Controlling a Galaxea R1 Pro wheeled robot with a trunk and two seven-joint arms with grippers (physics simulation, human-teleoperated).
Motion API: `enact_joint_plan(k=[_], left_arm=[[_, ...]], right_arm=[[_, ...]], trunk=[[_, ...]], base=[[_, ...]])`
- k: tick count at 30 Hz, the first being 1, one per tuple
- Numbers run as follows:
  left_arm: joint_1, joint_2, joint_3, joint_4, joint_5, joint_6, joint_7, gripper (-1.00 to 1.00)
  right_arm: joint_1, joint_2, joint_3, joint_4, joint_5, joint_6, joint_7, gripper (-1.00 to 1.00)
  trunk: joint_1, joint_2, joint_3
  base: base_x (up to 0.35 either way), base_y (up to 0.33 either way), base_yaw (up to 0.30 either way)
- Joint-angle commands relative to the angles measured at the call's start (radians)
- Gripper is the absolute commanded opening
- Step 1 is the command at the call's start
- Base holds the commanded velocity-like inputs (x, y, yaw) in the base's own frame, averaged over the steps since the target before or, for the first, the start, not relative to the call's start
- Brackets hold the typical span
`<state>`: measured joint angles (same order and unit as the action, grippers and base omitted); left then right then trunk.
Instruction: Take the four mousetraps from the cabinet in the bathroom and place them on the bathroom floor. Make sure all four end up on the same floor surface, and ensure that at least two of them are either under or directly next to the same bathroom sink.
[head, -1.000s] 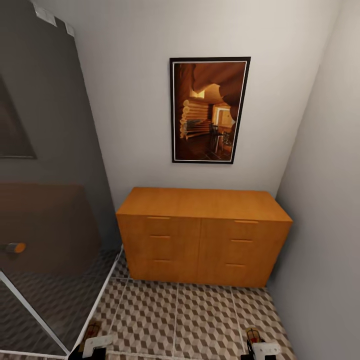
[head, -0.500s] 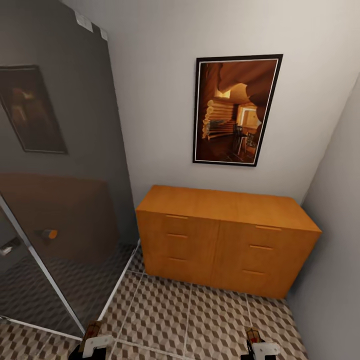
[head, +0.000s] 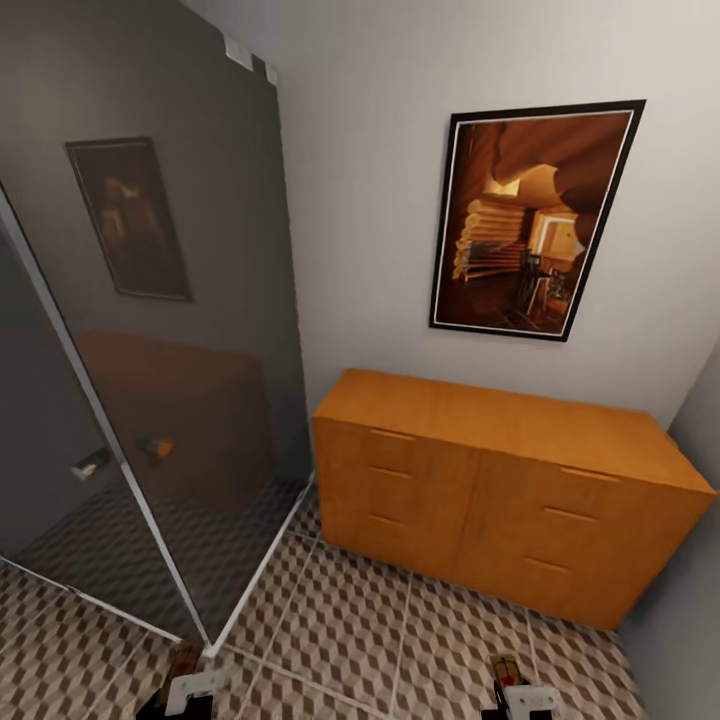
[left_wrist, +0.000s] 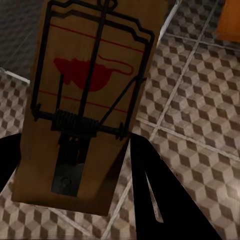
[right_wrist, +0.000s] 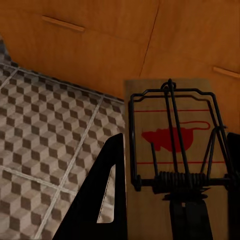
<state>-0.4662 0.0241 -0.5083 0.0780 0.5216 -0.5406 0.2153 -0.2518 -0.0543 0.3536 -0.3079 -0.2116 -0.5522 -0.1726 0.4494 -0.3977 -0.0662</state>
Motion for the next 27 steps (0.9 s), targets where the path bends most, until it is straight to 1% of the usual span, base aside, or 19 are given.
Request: enact_joint_plan(k=[1, 27], left_arm=[[-0.002, -0.001, -0.009, 0.003, -0.002, -0.002, 0.004, -1.0], [-0.002, -0.001, -0.009, 0.003, -0.002, 0.002, 0.004, -1.0]], right_arm=[[-0.001, -0.001, 0.008, 0.0, -0.009, -0.003, -0.003, -1.0], [-0.001, -0.001, 0.008, 0.0, -0.009, -0.003, -0.003, -1.0]], trunk=[[0.001, -0.002, -0.002], [0.001, -0.002, -0.002]], base=[[0.0, 0.0, 0.272], [0.0, 0.0, 0.272]])
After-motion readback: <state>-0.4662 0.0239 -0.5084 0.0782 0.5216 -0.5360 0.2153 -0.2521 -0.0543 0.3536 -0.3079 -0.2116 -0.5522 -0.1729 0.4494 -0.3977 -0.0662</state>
